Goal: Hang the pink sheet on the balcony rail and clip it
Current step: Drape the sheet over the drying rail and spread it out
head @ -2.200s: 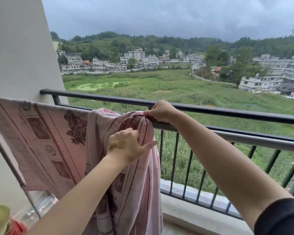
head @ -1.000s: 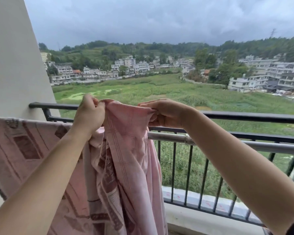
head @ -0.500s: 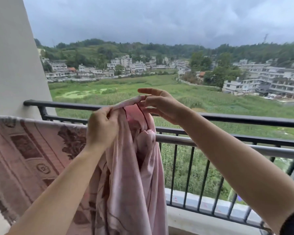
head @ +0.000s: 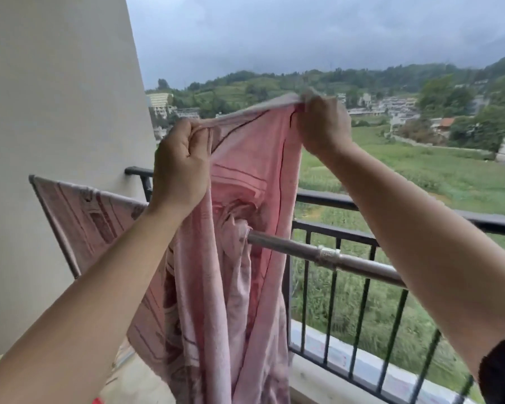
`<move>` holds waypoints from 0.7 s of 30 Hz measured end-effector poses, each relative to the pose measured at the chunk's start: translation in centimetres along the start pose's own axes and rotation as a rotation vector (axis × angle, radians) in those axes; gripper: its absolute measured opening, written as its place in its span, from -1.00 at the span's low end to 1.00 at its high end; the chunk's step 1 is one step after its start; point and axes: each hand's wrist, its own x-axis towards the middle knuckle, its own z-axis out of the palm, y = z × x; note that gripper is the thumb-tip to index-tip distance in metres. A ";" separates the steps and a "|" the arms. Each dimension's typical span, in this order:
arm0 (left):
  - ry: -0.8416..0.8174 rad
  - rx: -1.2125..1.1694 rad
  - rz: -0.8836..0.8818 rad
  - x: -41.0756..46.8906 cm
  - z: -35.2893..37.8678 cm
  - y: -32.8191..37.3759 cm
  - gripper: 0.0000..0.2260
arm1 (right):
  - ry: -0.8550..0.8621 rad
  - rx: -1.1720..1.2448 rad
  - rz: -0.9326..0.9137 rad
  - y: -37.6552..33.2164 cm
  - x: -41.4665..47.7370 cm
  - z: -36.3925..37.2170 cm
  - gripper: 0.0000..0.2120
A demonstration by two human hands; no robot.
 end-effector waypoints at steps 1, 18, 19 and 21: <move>-0.009 0.005 0.017 -0.9 0.7 1.5 -0.81 | -0.020 0.172 0.118 0.5 1.0 -0.7 -0.74; -0.163 -0.202 -0.351 -16.0 4.5 16.7 -0.69 | -0.481 -0.567 -0.383 20.8 -8.7 -16.1 -0.77; -0.310 -0.235 -0.344 -17.9 4.3 18.5 -0.71 | -0.529 -0.556 -0.227 22.3 -9.8 -17.3 -0.82; -0.592 -0.246 -0.377 -22.1 4.7 21.0 -0.73 | -0.747 -0.426 0.093 24.8 -12.4 -19.8 -0.81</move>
